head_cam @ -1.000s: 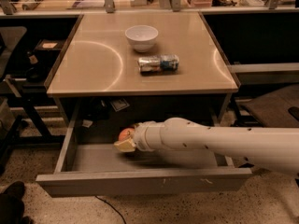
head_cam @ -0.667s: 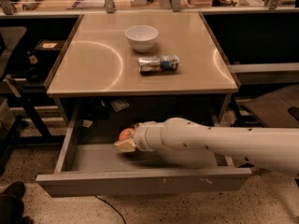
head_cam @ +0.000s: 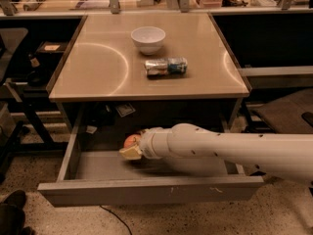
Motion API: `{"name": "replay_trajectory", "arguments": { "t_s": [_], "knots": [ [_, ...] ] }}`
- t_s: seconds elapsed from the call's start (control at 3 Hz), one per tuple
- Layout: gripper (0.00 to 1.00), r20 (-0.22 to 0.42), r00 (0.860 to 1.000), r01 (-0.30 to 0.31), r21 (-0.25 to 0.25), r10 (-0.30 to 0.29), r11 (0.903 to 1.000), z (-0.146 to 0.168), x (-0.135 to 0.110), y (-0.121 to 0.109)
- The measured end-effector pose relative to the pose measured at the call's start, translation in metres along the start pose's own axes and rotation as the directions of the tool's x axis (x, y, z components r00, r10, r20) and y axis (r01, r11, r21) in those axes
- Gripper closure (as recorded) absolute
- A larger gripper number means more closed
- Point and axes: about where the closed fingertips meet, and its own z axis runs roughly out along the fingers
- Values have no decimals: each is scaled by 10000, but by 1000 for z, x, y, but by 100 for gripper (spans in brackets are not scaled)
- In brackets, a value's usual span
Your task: Place apple into top drawer
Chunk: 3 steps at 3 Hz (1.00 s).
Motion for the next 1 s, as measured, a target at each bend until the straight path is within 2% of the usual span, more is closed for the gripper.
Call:
{"name": "replay_trajectory", "arguments": {
  "t_s": [0.33, 0.67, 1.0],
  "knots": [
    [12, 0, 10000, 0, -1, 0, 10000, 0, 0, 0],
    [0, 0, 10000, 1, -2, -1, 10000, 0, 0, 0],
    [0, 0, 10000, 1, -2, -1, 10000, 0, 0, 0]
  ]
}}
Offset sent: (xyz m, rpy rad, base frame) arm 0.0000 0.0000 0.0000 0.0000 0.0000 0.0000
